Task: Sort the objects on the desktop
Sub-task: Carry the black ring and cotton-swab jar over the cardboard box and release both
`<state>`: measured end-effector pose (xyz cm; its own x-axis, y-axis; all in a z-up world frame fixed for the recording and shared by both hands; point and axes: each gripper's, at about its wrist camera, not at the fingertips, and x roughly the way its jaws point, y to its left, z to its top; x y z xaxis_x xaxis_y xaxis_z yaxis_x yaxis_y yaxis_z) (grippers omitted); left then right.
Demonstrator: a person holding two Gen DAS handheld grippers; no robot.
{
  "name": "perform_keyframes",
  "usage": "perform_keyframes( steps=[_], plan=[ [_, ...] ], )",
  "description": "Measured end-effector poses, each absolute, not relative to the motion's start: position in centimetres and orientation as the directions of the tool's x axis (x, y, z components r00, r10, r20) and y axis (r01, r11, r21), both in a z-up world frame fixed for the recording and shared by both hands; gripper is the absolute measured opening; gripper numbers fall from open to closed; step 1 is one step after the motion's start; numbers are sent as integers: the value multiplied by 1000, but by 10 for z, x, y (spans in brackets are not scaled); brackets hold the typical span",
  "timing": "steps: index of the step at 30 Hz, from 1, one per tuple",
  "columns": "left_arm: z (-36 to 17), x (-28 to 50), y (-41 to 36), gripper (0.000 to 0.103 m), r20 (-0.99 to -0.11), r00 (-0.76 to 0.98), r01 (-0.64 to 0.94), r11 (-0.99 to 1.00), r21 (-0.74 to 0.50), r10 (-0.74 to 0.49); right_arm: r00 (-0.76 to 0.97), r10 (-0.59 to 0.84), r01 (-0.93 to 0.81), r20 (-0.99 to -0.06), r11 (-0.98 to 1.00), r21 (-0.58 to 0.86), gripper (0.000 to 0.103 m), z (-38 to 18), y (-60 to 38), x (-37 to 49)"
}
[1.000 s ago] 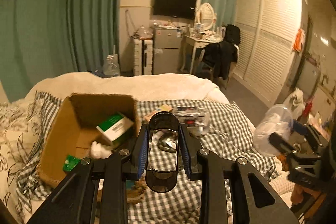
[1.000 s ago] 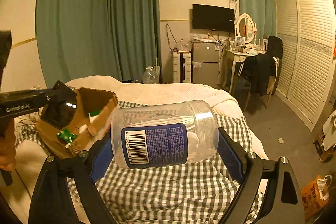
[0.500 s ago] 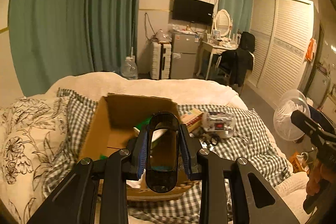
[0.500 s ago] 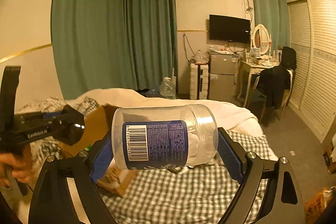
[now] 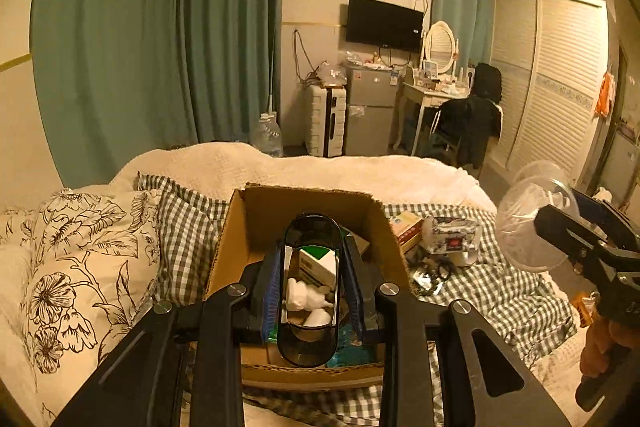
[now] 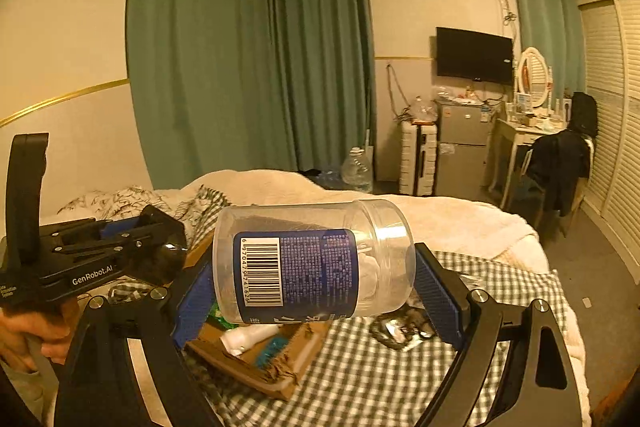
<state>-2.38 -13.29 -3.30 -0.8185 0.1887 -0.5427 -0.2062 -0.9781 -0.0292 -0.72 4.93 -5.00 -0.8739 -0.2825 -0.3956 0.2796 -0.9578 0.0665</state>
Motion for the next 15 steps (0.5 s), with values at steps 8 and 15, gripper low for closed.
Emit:
perform_keyframes(
  steps=[8, 15],
  plan=[
    [-54, -51, -152, 29, -591, -791, -179, -984, -20, 156, -836, -342, 332, -428, -938, 100, 89, -79, 27, -41],
    [-80, -73, -153, 29, -630, -762, -169, -985, -33, 151, -795, -392, 391, -463, -915, 104, 89, -102, 5, -65]
  ],
)
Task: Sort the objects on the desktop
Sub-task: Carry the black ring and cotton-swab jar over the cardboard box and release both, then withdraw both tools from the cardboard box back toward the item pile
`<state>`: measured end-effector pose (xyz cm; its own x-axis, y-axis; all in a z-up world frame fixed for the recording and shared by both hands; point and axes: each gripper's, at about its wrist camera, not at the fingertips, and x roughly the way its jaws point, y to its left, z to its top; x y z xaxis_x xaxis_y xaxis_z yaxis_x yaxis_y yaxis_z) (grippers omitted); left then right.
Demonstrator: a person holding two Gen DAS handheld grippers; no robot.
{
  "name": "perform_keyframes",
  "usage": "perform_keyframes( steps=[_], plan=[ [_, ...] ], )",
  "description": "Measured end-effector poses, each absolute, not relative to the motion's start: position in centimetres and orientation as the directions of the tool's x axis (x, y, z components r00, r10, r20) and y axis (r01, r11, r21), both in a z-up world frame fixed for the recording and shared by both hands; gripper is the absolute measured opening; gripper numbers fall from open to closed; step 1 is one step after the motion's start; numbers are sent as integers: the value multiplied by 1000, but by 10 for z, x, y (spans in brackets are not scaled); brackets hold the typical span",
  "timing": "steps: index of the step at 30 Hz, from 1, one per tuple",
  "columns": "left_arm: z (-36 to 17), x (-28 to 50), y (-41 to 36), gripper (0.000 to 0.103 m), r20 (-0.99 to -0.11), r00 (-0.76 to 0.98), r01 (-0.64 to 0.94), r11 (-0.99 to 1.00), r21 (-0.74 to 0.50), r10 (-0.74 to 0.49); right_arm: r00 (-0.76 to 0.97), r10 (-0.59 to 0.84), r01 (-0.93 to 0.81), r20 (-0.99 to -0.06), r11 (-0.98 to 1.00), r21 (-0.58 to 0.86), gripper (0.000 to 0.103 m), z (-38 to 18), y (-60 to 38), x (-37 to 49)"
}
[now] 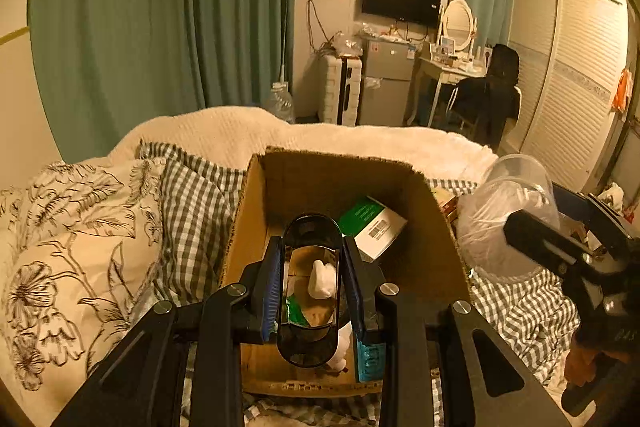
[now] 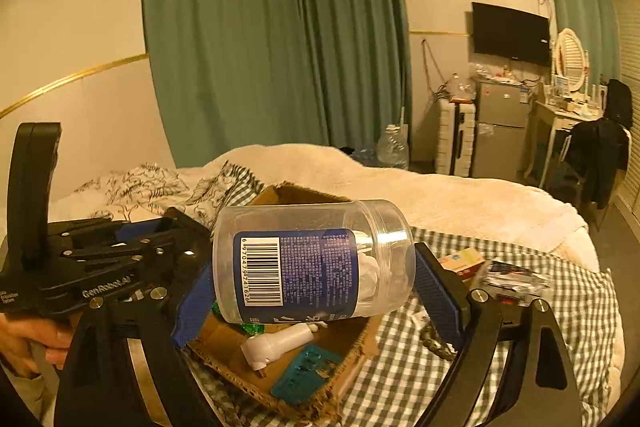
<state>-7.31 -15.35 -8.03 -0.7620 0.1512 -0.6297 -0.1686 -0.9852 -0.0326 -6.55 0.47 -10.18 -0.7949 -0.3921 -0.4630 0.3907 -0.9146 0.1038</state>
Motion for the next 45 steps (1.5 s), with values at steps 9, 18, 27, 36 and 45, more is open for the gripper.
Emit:
perform_keyframes(
  steps=[9, 18, 27, 36, 45],
  plan=[
    [-114, -100, -147, 29, -674, -724, -168, -985, -38, 149, -737, -412, 444, -536, -893, 75, 89, -129, -22, -100],
    [-144, -116, -148, 29, -721, -676, -160, -985, -60, 154, -694, -421, 466, -584, -881, 80, 89, -152, -31, -125],
    [-170, -134, -154, 29, -787, -597, -136, -986, -95, 158, -635, -386, 474, -669, -879, 58, 89, -177, -42, -143],
    [-165, -129, -157, 41, -794, -590, -104, -989, -106, 147, -617, -341, 482, -709, -876, 2, 90, -187, -45, -137],
    [-115, -108, -156, 58, -746, -653, -64, -990, -122, 134, -697, -363, 463, -618, -886, -2, 92, -141, -25, -109]
  ],
)
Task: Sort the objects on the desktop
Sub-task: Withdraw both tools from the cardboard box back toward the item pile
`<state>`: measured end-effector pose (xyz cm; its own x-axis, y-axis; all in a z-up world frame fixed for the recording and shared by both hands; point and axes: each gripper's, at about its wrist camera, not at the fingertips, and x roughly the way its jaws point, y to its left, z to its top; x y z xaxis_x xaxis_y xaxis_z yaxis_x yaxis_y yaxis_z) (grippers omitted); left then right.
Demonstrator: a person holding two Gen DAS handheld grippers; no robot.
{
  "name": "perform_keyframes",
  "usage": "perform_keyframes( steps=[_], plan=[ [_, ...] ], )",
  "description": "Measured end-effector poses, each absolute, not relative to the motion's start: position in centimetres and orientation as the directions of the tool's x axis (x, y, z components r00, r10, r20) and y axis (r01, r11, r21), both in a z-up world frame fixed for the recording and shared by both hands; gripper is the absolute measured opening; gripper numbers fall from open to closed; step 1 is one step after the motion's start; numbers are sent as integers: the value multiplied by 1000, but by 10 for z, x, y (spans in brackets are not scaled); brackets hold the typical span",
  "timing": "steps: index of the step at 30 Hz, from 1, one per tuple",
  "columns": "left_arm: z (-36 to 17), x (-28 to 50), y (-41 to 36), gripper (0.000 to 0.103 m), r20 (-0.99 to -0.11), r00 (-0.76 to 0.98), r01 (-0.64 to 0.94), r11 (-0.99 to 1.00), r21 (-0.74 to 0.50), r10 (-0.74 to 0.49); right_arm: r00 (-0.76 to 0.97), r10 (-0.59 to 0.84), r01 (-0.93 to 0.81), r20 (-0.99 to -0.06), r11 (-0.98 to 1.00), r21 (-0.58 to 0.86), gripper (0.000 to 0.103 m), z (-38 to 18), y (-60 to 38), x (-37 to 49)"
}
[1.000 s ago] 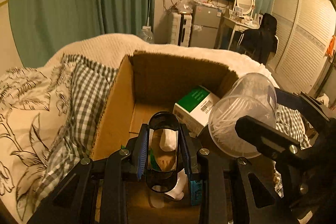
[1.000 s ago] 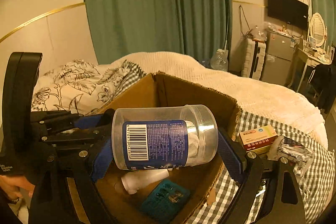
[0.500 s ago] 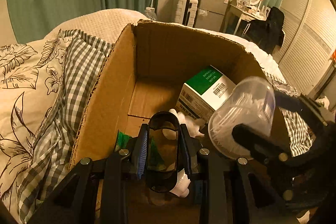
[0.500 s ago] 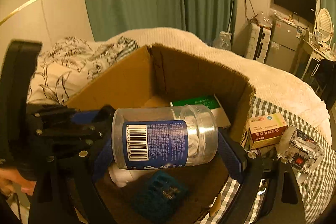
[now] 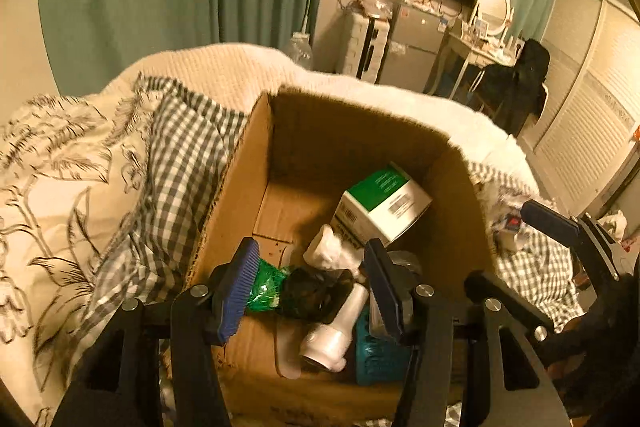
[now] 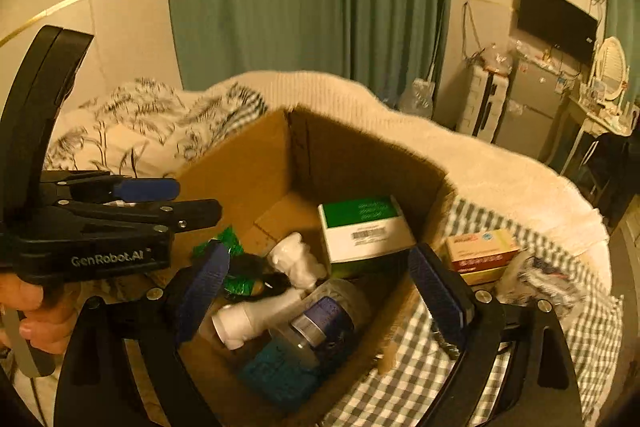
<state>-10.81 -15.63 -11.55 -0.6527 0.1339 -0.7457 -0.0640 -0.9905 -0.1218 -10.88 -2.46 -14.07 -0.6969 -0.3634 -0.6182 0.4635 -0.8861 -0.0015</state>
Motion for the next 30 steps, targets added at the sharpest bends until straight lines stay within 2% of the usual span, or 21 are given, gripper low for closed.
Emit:
perform_keyframes(
  steps=[4, 10, 16, 18, 21, 30],
  plan=[
    [-90, -93, -149, 66, -715, -687, -71, -991, -112, 130, -734, -370, 441, -570, -897, 14, 94, -115, -12, -93],
    [-52, -69, -128, 71, -665, -735, -100, -991, -89, 134, -779, -379, 418, -500, -908, 36, 94, -79, 10, -62],
    [-17, -40, -108, 85, -599, -790, -110, -992, -67, 128, -830, -347, 371, -437, -928, 32, 99, -46, 39, -28],
    [-8, -30, -103, 94, -572, -810, -106, -992, -69, 127, -844, -336, 354, -417, -935, 36, 103, -38, 50, -16],
    [6, -16, -94, 100, -530, -839, -96, -992, -81, 125, -866, -314, 327, -390, -944, 36, 103, -27, 67, 1],
    [31, 7, -57, 103, -469, -872, -114, -990, -82, 139, -908, -250, 255, -336, -966, 30, 103, -8, 115, 35]
  ],
)
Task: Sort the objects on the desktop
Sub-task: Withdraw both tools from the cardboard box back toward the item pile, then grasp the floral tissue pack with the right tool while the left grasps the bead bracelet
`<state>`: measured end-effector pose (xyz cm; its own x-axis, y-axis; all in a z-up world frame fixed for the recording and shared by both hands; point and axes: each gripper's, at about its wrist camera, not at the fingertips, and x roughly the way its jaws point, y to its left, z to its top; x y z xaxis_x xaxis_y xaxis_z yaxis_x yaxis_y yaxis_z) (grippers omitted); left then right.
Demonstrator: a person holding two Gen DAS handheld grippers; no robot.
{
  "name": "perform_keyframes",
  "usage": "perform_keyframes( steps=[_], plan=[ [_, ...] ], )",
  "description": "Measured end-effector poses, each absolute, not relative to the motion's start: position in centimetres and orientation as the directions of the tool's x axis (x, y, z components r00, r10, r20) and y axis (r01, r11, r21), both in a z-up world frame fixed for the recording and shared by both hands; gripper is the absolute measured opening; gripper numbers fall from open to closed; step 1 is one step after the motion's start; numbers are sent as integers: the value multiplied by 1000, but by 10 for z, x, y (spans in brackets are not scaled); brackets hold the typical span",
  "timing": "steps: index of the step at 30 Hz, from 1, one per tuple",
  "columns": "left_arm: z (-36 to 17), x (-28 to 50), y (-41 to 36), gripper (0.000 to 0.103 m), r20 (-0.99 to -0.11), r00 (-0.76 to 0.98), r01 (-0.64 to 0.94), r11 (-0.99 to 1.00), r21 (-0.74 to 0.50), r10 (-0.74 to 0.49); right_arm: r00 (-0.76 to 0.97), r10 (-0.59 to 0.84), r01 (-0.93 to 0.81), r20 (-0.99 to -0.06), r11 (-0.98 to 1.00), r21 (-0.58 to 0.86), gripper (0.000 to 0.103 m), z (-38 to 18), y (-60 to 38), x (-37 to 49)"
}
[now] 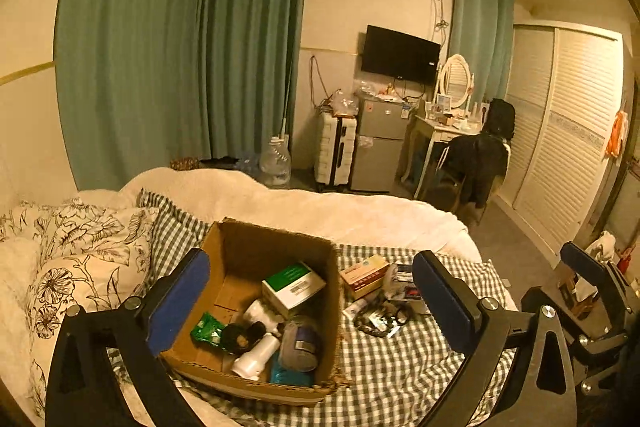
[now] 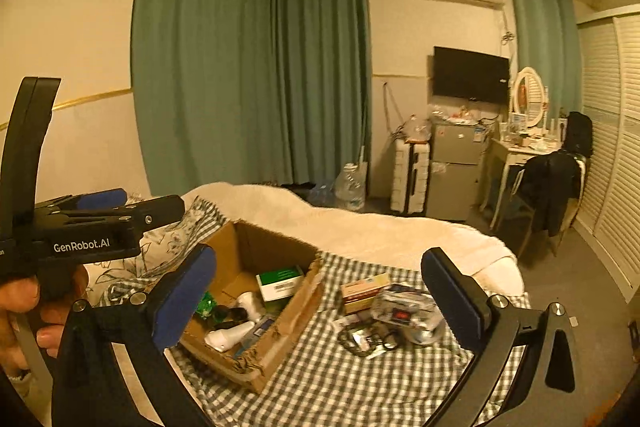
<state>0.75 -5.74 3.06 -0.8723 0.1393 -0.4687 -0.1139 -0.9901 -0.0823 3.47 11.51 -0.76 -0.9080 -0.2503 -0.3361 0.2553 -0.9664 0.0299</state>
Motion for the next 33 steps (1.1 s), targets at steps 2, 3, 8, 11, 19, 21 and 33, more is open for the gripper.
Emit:
perform_keyframes(
  steps=[2, 3, 8, 11, 19, 21, 33],
  plan=[
    [32, 10, -47, 103, -463, -874, -124, -989, -75, 145, -915, -237, 239, -328, -970, 35, 103, -5, 126, 40],
    [32, 11, -44, 103, -462, -875, -129, -989, -72, 148, -917, -233, 234, -325, -972, 36, 103, -4, 130, 42],
    [31, 16, -22, 103, -459, -873, -160, -986, -54, 167, -928, -209, 205, -308, -978, 45, 103, -2, 154, 51],
    [27, 17, -11, 103, -457, -872, -169, -984, -52, 174, -933, -197, 193, -301, -980, 44, 103, -4, 164, 54],
    [-8, 7, 14, 103, -464, -867, -179, -982, -55, 184, -939, -159, 174, -304, -984, -24, 103, -24, 176, 52],
    [-17, 1, 19, 103, -484, -853, -192, -980, -59, 196, -935, -147, 165, -322, -986, -28, 103, -34, 182, 45],
    [-82, -43, 65, 103, -614, -752, -278, -960, -37, 241, -886, -127, 114, -446, -992, 57, 103, -96, 246, -13]
  ],
)
